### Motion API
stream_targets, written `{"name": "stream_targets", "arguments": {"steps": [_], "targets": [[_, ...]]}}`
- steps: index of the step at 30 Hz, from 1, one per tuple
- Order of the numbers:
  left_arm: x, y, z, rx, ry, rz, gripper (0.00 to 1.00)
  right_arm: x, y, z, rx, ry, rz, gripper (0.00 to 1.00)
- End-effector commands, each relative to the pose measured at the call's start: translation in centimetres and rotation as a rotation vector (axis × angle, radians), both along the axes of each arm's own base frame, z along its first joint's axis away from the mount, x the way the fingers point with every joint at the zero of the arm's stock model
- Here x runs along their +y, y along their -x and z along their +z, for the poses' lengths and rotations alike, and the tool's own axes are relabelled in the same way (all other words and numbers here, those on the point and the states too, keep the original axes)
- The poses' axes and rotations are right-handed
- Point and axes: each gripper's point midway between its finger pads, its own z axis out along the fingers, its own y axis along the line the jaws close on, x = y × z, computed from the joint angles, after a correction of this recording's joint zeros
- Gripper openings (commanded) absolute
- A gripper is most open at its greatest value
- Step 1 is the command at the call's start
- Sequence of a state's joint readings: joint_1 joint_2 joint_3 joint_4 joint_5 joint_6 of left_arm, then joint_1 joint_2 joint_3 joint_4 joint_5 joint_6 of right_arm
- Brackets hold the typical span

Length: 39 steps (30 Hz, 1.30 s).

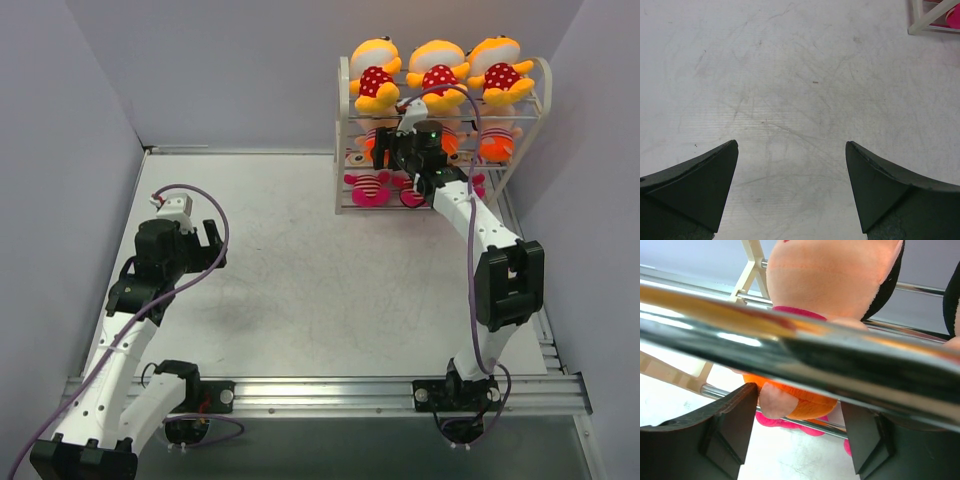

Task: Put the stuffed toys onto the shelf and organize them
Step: Place the stuffed toy onto shelf

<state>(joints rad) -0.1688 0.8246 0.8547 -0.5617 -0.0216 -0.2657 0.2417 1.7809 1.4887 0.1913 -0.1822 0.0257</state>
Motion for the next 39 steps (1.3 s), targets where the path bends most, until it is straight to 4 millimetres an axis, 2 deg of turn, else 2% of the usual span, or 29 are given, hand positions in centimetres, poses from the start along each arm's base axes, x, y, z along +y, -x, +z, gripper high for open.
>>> {"name": "stream_targets", "arguments": {"steps": [1,17,23,27,32,38,39], "targets": [[-0.3,-0.3,1.1,-0.050,0.001,-0.021,0.97,-0.8,-0.3,4.3,-0.095,-0.027,-0.036,0.68],[-0.5,-0.1,1.2,-0.056,0.005,-0.030,0.97,-1.4,1.9,5.4,-0.104,-0.187,-0.105,0.78],[-0.5,0.1,1.3,-0.059,0.007,-0.032,0.97,-2.0,2.8,5.6,-0.097,-0.249,-0.160,0.78],[-0.5,0.0,1.4,-0.062,0.006,-0.033,0.97,-2.7,3.8,6.4,-0.108,-0.342,-0.228,0.78],[-0.5,0.1,1.4,-0.065,0.008,-0.032,0.97,-3.4,4.5,5.9,-0.092,-0.419,-0.291,0.77],[-0.6,0.1,1.4,-0.065,0.006,-0.034,0.97,-2.7,4.6,5.6,-0.077,-0.571,-0.314,0.73],[-0.6,0.1,1.3,-0.062,0.006,-0.036,0.97,-3.2,4.4,5.2,-0.080,-0.583,-0.344,0.72]]}}
